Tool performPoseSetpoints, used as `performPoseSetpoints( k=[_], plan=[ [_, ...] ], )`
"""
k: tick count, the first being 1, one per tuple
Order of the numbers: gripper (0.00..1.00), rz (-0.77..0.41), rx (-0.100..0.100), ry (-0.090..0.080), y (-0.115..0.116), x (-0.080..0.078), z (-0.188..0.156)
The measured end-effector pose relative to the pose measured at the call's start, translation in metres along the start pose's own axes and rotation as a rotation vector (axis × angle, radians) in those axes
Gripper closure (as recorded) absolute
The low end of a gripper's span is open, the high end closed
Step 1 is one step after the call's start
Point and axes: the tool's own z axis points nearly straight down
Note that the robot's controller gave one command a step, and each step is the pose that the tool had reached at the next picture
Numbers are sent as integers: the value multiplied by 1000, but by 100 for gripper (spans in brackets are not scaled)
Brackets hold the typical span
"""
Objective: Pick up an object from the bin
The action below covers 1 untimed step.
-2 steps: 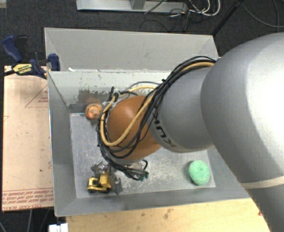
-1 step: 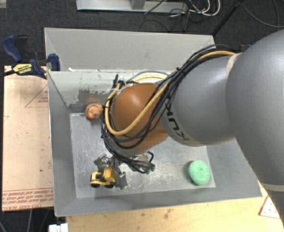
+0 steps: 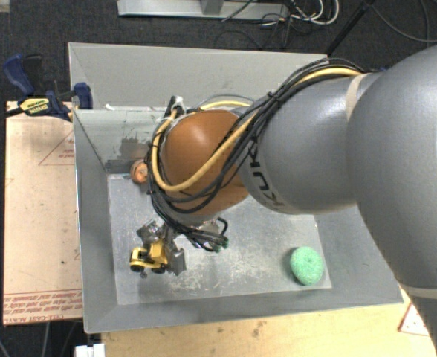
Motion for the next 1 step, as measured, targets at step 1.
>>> performPoseSetpoints(
  k=[1],
  plan=[
    [100,19,-3,15,4,20,-176]
  ],
)
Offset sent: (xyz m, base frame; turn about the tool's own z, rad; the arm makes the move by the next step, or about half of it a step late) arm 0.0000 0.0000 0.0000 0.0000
